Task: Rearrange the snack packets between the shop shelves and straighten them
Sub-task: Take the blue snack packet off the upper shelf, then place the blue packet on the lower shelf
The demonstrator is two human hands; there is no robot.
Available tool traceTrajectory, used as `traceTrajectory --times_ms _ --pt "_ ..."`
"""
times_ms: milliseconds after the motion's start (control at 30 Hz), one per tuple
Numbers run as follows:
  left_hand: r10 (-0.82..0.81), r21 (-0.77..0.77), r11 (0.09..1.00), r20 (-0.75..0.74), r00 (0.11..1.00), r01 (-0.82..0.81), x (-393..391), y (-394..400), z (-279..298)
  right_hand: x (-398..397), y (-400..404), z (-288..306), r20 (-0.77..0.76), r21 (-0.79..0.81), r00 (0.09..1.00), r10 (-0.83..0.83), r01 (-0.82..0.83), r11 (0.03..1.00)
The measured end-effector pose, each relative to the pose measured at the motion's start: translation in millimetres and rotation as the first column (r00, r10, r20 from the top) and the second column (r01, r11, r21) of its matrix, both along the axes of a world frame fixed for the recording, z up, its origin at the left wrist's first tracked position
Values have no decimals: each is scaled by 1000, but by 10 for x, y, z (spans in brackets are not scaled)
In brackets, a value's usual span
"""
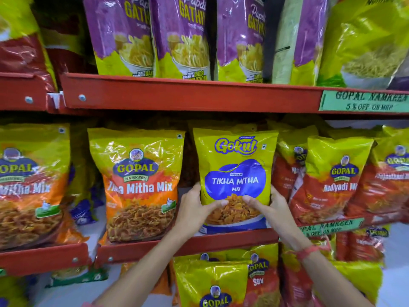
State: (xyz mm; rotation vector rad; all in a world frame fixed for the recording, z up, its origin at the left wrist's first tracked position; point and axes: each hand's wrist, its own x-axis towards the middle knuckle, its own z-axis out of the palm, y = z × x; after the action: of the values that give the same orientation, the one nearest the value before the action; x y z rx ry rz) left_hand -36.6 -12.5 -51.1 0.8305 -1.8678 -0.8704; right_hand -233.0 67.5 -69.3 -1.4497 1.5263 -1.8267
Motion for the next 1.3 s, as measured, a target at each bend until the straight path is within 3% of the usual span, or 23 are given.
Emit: traceTrajectory --times_ms 433,633,767,1067,1300 --pt "-95 -28 995 -125 988 92 301 184 180 349 301 281 22 -106 1000 22 -19 994" --pt "-128 -74 990 -140 982 119 792 396 134 805 600 217 31 -122 999 27 -23 992" --pt "-147 -24 989 -146 978 145 1236 520 -64 1193 736 32 49 -101 997 54 -49 994" --pt "-119 210 969 -76 990 132 2310 814 -863 2148 884 -864 167 110 980 105 -124 986" --pt "-23 450 892 -33 999 35 2848 825 -1716 2617 796 -1620 174 365 973 149 -205 908"
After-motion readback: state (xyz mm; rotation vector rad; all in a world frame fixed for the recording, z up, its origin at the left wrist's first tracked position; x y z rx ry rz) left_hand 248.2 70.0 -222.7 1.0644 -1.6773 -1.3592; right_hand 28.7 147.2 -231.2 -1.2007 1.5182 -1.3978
